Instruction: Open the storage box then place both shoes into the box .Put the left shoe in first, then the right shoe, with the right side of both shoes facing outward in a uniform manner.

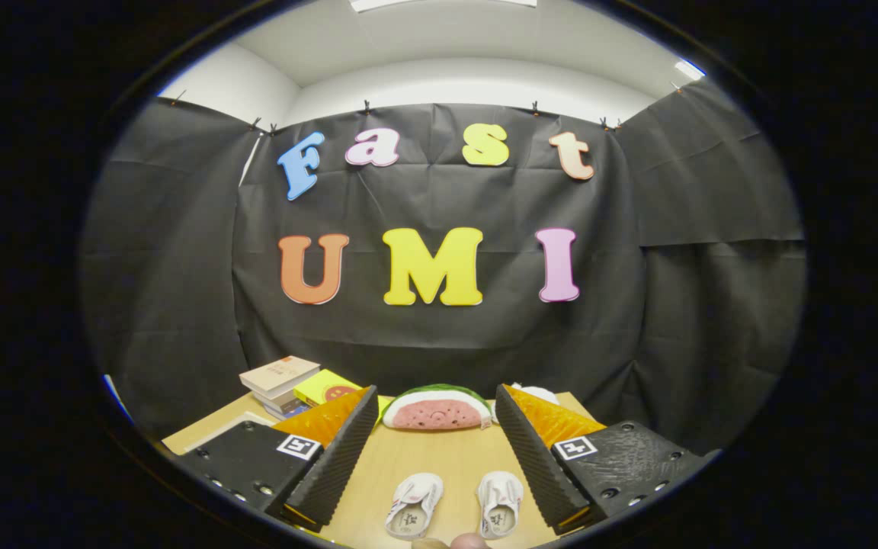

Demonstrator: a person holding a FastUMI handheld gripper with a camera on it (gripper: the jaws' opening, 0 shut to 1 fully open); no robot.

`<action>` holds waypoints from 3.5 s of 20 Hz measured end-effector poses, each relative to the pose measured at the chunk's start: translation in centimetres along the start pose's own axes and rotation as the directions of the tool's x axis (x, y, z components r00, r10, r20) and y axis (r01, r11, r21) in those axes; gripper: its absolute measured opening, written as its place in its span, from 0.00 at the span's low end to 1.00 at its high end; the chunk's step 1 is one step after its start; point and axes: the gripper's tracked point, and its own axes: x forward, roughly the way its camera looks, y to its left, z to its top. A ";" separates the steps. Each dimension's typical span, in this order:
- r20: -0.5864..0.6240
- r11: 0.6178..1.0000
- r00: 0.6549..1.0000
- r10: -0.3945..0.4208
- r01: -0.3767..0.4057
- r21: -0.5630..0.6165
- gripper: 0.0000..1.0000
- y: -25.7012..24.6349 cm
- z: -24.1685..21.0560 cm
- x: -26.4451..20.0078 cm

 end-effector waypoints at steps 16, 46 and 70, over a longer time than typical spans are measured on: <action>-0.290 0.952 0.907 0.304 -0.279 0.127 0.95 13.0 -14.7 -0.6; -0.485 0.726 0.648 0.587 -0.157 0.669 0.93 21.4 -26.8 1.8; -0.479 0.756 0.694 0.537 -0.144 0.639 0.11 19.3 -19.3 0.4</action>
